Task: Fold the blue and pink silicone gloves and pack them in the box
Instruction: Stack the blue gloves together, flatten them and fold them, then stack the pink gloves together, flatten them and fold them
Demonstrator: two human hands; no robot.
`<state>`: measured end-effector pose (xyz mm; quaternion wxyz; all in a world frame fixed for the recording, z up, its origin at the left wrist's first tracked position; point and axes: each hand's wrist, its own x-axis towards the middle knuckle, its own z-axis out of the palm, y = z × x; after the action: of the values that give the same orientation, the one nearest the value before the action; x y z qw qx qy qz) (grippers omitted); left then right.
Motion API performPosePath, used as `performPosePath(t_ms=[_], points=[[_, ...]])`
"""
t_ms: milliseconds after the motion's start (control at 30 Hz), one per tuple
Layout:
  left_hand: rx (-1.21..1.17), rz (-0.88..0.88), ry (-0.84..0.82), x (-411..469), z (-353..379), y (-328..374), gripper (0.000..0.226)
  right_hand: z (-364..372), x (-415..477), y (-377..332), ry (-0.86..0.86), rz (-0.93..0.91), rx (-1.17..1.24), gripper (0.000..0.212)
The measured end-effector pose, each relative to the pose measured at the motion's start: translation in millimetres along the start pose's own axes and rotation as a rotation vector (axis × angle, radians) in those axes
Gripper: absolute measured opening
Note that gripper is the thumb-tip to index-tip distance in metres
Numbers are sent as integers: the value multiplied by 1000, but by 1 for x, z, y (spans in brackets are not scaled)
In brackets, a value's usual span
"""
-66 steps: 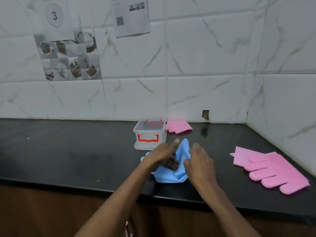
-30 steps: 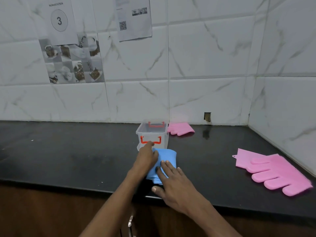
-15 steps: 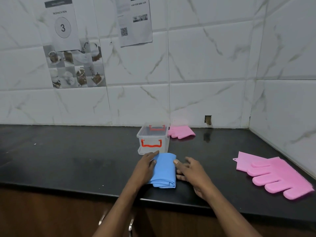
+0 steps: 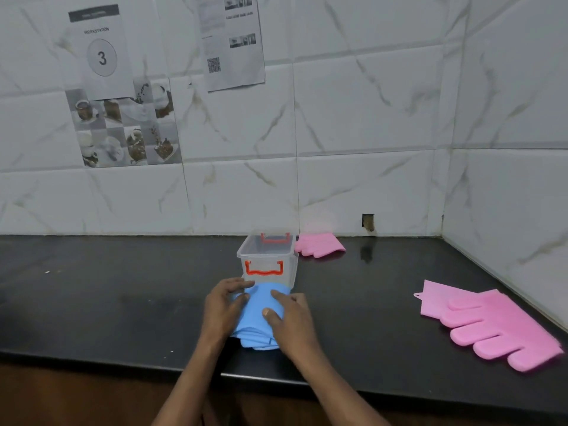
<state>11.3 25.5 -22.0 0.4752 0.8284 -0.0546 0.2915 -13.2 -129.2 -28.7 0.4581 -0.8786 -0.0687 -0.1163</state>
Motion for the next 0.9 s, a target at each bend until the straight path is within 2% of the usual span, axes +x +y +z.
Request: performPosePath(t_ms=[100,200,267,333,400,467,567,633,700,800,900], points=[[67,292,136,-6,-3,11,34,12,1,-1,24,-5,-149,46],[201,546,-57,-18,3,15,39,10,-1,-2,28,-7,-121,40],[320,488,-226,-22,9,15,46,-3,-5,-2,-7,-2,-56,40],[353,332,-360,-25,11,14,41,-27,-13,0,-71,30,55,42],[384,273,-486,-24,13,14,42,-58,-25,8,-132,-2,67,40],[353,255,-540,-24,11,14,43,-95,-36,23,-135,-62,-67,36],[416,232,-611,-26,9,13,43,-159,-42,54,33,-17,-380,33],[474,244,-572,-28,10,13,44,-201,-47,76,138,120,-651,37],[534,324,-436,-31,12,15,47,-231,-55,96,158,237,-827,47],[558,472,-202,-35,9,17,62,-249,-66,118,131,306,-934,57],[505,543,-111,-48,4,20,50,-247,-70,130,130,286,-910,44]])
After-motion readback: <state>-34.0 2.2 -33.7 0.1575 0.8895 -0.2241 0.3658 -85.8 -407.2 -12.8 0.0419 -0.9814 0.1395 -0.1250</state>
